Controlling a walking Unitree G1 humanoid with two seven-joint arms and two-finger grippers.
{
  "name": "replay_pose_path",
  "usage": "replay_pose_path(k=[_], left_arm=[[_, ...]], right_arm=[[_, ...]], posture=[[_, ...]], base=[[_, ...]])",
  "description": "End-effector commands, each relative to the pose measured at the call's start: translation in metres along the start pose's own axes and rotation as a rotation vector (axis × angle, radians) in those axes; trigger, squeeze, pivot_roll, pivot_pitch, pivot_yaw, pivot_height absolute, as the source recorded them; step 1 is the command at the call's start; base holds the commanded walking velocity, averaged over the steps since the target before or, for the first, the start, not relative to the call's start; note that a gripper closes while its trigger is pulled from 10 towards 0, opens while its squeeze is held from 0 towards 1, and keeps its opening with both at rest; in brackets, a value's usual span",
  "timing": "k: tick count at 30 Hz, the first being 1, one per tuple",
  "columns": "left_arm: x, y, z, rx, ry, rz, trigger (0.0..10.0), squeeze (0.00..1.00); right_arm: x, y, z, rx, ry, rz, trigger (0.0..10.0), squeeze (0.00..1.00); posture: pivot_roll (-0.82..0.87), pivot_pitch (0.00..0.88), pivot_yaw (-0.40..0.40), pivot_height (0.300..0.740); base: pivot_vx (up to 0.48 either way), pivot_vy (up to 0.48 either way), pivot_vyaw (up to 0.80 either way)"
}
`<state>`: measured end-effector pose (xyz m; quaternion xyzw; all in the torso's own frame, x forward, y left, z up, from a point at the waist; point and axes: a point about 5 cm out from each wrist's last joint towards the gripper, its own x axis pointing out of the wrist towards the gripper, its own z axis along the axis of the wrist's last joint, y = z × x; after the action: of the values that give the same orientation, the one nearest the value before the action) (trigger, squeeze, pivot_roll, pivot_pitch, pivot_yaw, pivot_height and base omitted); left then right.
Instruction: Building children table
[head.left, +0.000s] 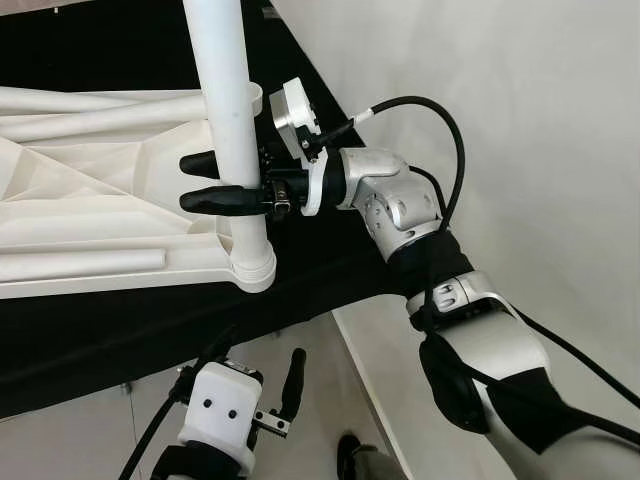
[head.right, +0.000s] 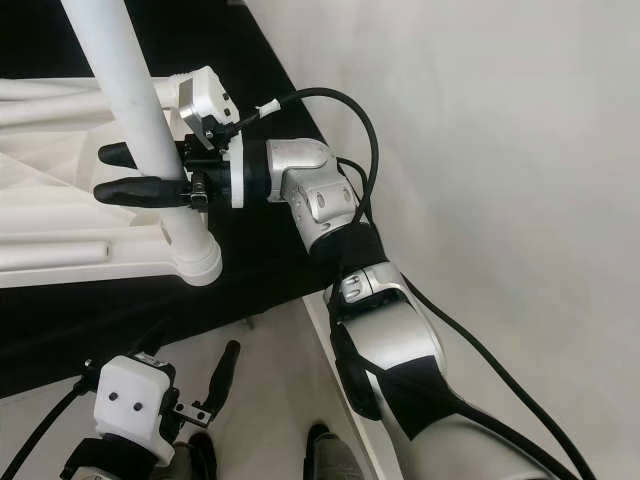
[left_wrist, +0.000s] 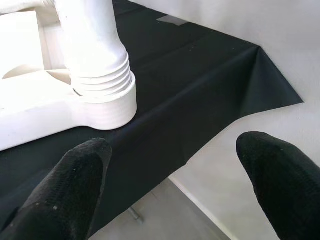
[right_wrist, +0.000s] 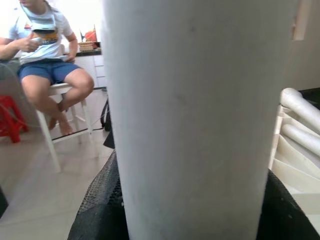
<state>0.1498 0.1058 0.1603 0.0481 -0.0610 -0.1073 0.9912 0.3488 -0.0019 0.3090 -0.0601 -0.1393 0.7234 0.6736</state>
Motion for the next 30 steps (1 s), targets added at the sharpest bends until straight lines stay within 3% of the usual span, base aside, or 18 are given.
replay_pose_path(k=[1,3,5,6,7,9,10,11,13,16,18,19,24,25,28,30], left_arm=[[-0.002,-0.001,0.001,-0.006,0.005,0.004,10.0,0.0],[-0.002,-0.001,0.001,-0.007,0.004,0.004,10.0,0.0],[-0.002,-0.001,0.001,-0.007,0.004,0.004,10.0,0.0],[-0.002,0.0,0.001,-0.006,0.003,0.003,10.0,0.0],[-0.002,0.0,0.001,-0.006,0.003,0.003,10.0,0.0],[-0.001,0.002,0.001,-0.004,0.002,0.001,10.0,0.0],[-0.001,0.002,0.001,-0.004,0.002,0.001,10.0,0.0],[0.0,0.003,0.0,-0.002,0.002,0.0,10.0,0.0],[0.001,0.003,-0.001,-0.001,0.003,0.0,10.0,0.0],[0.002,0.004,-0.001,0.002,0.002,-0.002,10.0,0.0],[0.004,0.005,-0.003,0.006,-0.003,0.003,10.0,0.0],[0.005,0.006,-0.003,0.009,-0.006,0.011,10.0,0.0],[0.006,0.006,-0.003,0.012,-0.008,0.015,10.0,0.0],[0.006,0.005,-0.003,0.012,-0.008,0.017,10.0,0.0],[0.006,0.005,-0.003,0.012,-0.009,0.017,10.0,0.0],[0.006,0.005,-0.002,0.011,-0.01,0.018,10.0,0.0]], right_arm=[[-0.006,-0.006,-0.008,0.017,0.016,-0.143,0.0,0.0],[-0.016,-0.012,-0.019,0.053,0.049,-0.392,0.0,0.0],[-0.016,-0.012,-0.019,0.053,0.049,-0.392,0.0,0.0],[-0.023,-0.013,-0.034,0.022,0.159,-0.667,0.0,0.0],[-0.023,-0.013,-0.034,0.022,0.159,-0.667,0.0,0.0],[-0.015,0.03,-0.064,0.056,0.228,-0.916,0.0,0.0],[-0.015,0.03,-0.064,0.056,0.228,-0.916,0.0,0.0],[-0.006,0.044,-0.071,0.088,0.231,-0.941,0.0,0.0],[0.002,0.051,-0.075,0.114,0.221,-0.92,0.0,0.0],[0.012,0.05,-0.074,0.113,0.207,-0.886,0.0,0.0],[0.031,0.043,-0.066,0.116,0.151,-0.816,0.0,0.0],[0.038,0.04,-0.058,0.112,0.096,-0.768,10.0,0.0],[0.04,0.035,-0.048,0.101,0.029,-0.681,10.0,0.0],[0.037,0.034,-0.037,0.106,-0.028,-0.601,10.0,1.0],[0.031,0.028,-0.024,0.098,-0.112,-0.519,10.0,1.0],[0.026,0.027,-0.014,0.119,-0.151,-0.385,10.0,1.0]], posture=[[-0.02,0.289,-0.081,0.74],[-0.03,0.29,-0.085,0.74],[-0.03,0.29,-0.085,0.74],[-0.03,0.292,-0.088,0.74],[-0.03,0.292,-0.088,0.74],[-0.04,0.3,-0.072,0.74],[-0.04,0.3,-0.072,0.74],[-0.04,0.283,-0.067,0.74],[-0.04,0.283,-0.067,0.74],[-0.04,0.273,-0.071,0.74],[-0.04,0.257,-0.074,0.74],[-0.04,0.255,-0.075,0.74],[-0.03,0.254,-0.076,0.74],[-0.03,0.255,-0.078,0.74],[-0.03,0.255,-0.081,0.74],[-0.02,0.262,-0.085,0.74]], base=[[0.0,0.0,0.0],[0.0,0.0,0.0],[0.0,0.0,0.0],[0.0,0.0,0.0],[0.0,0.0,0.0],[0.0,0.0,0.0],[0.0,0.0,0.0],[0.0,0.0,0.0],[0.0,0.0,0.0],[0.0,0.0,0.0],[0.0,0.0,0.0],[0.0,0.0,0.0],[0.0,0.0,0.0],[0.0,0.0,0.0],[0.0,0.0,0.0],[0.0,0.0,0.0]])
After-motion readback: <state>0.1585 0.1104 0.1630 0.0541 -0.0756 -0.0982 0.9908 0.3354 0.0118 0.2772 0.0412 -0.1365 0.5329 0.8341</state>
